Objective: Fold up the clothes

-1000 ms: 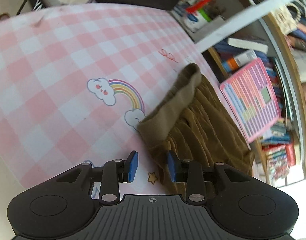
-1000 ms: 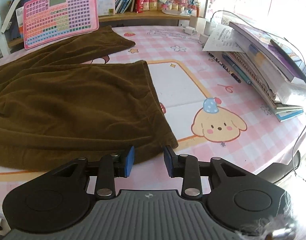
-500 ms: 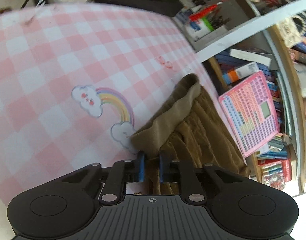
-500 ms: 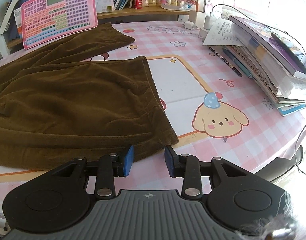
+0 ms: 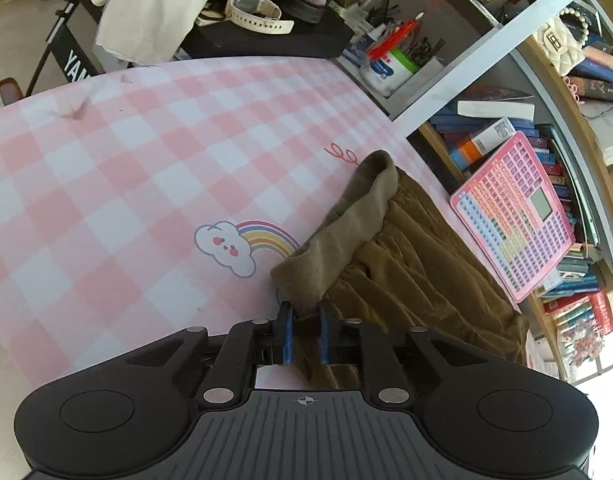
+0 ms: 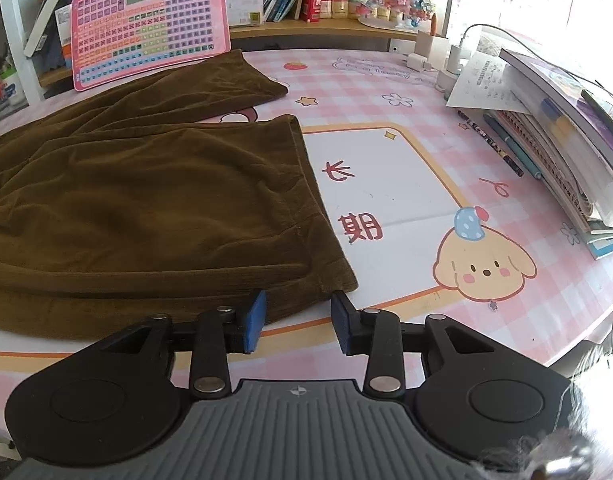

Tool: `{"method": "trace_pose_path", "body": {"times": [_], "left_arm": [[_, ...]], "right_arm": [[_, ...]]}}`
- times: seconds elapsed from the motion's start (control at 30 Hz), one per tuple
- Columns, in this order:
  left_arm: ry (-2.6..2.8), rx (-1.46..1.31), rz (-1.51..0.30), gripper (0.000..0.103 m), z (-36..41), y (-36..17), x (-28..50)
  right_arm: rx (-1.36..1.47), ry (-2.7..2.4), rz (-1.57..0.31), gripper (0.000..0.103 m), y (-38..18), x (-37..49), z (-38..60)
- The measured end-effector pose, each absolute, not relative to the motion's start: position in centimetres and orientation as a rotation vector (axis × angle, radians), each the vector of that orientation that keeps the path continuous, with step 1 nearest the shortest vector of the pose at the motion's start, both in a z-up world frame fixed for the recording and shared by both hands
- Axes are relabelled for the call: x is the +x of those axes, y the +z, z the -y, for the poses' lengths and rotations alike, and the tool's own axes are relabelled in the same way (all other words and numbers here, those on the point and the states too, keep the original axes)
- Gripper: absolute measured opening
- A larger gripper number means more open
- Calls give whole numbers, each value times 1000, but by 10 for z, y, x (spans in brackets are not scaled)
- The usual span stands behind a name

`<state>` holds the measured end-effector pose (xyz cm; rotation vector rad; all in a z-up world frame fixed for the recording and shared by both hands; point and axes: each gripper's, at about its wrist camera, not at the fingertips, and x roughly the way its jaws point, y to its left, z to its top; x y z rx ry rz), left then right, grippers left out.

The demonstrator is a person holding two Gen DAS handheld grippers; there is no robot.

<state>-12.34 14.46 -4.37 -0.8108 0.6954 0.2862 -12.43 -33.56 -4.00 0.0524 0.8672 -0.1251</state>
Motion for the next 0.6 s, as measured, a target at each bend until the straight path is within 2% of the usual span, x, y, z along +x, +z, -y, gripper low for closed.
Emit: {"method": "trace_pose_path", "body": {"times": [0.33, 0.4, 0.6], "left_arm": [[237, -642, -694, 18, -123, -23, -137], [211, -573, -695, 30, -112, -16, -138], [119, -393, -692, 40, -80, 1, -140]], "right_arm": [[85, -140, -869, 37, -39, -127, 338], [98, -148, -862, 38, -37, -129, 338], [114, -112, -812, 47, -22, -143, 324]]}}
